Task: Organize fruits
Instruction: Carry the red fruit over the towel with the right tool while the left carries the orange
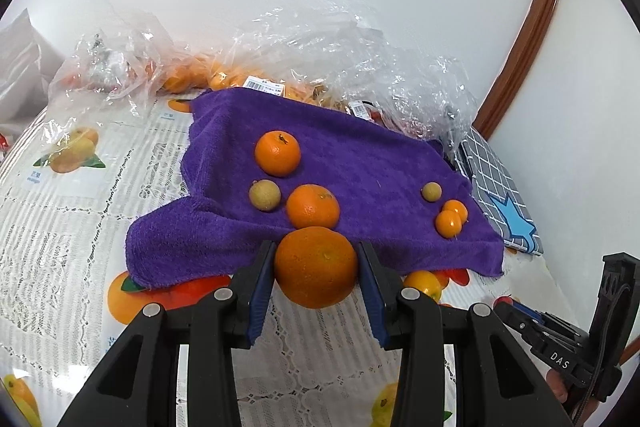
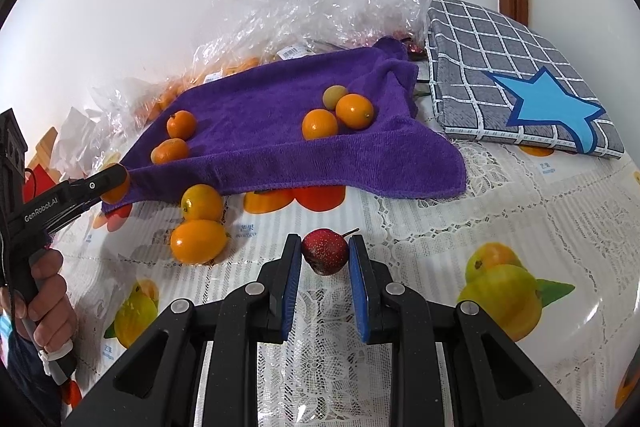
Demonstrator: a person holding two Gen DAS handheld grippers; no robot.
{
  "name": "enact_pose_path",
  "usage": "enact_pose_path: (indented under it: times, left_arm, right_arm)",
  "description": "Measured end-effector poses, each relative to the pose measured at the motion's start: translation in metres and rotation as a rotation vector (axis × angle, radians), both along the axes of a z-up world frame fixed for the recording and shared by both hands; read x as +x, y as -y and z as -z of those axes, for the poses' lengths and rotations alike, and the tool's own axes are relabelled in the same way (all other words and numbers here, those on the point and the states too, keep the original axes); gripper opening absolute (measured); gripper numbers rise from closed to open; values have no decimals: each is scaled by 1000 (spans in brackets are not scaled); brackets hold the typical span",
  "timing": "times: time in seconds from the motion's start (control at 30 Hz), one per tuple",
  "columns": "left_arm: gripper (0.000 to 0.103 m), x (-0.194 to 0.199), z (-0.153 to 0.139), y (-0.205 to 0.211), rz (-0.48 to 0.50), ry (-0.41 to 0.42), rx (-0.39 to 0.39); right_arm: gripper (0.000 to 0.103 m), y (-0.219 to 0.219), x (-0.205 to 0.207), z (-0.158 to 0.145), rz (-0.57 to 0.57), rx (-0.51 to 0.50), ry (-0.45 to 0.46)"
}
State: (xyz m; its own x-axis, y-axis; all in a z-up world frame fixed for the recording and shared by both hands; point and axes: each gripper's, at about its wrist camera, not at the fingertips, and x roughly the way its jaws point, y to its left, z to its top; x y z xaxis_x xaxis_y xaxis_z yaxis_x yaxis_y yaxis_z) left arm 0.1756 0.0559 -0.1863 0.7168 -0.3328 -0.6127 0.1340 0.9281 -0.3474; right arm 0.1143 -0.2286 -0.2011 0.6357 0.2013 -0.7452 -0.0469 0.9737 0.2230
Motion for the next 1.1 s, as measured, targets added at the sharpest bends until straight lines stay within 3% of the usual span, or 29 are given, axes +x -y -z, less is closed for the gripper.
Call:
enact_pose_path:
  times: [0.37, 0.57, 0.87, 1.1]
  left_arm:
    - [39, 0, -3, -8, -27, 11, -17]
    - [39, 1, -5, -14, -48, 18, -26]
    - [39, 4, -7, -25, -90, 26, -11]
    - [39, 10, -5, -34, -110, 20, -17]
  right_arm:
    - [24, 4, -1, -2, 29, 12, 8]
    - [24, -6, 3, -8, -2, -70, 19]
    - [24, -23, 36, -45, -98, -73, 101]
    - [24, -30, 75, -50, -139, -79, 123]
